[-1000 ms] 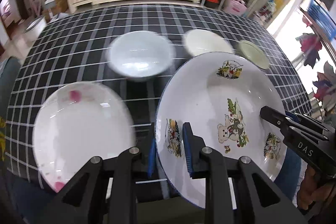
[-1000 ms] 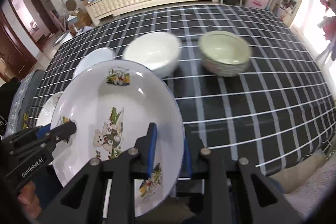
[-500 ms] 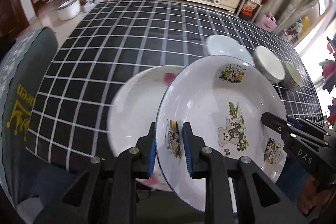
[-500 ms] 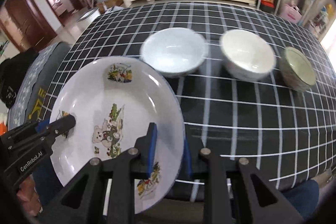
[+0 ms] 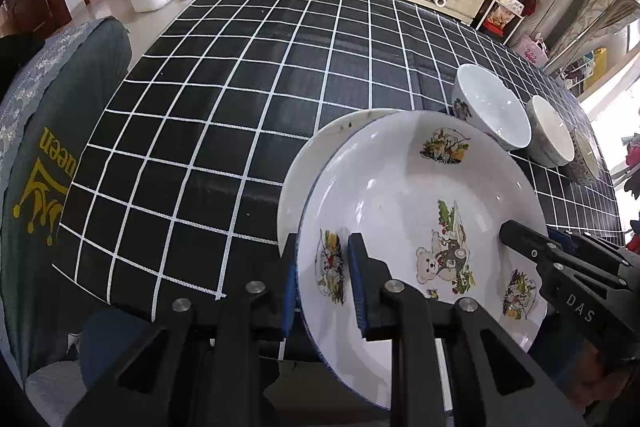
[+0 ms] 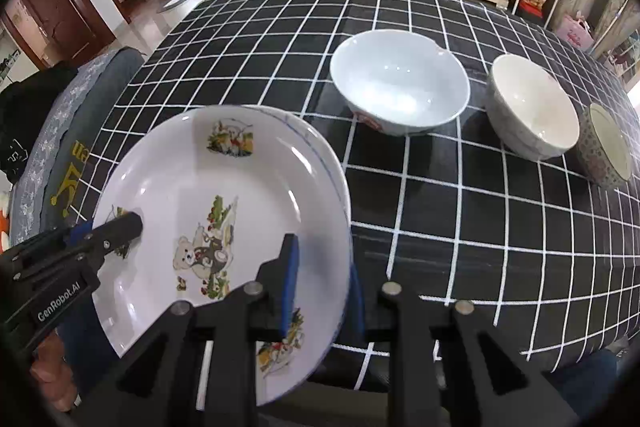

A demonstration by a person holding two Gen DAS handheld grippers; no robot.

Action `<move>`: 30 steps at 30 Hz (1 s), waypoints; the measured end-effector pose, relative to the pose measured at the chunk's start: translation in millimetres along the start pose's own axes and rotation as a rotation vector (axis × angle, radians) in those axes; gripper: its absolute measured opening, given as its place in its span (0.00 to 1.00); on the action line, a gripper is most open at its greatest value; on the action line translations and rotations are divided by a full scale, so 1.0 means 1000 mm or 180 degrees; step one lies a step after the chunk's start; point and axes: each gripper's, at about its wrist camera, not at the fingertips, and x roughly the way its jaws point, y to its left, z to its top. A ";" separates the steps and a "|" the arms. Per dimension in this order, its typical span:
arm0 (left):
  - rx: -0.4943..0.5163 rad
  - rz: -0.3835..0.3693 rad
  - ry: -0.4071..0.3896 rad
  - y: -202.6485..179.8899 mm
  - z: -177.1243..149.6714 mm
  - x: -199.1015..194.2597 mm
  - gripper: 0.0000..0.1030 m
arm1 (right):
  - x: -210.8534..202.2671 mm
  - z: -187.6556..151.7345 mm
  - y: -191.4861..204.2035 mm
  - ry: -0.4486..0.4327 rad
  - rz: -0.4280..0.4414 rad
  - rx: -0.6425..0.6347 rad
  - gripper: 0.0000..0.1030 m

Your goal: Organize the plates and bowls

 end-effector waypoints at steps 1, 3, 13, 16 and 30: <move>0.0001 -0.0001 0.0004 0.000 0.001 0.001 0.20 | 0.001 0.001 0.000 0.0008 -0.0003 -0.0003 0.27; -0.0007 -0.0003 0.0013 0.001 0.001 0.003 0.20 | 0.004 0.002 0.003 0.0020 -0.0021 -0.0013 0.27; -0.0013 -0.0078 0.0092 0.001 0.007 0.018 0.20 | 0.017 0.008 0.004 0.0071 -0.0141 -0.0028 0.27; -0.0002 -0.0075 0.0101 0.000 0.008 0.022 0.20 | 0.021 0.009 0.002 0.0106 -0.0155 -0.0018 0.27; -0.0179 -0.0201 0.0101 0.006 0.015 0.025 0.23 | 0.032 0.015 0.002 0.0150 -0.0171 -0.0051 0.28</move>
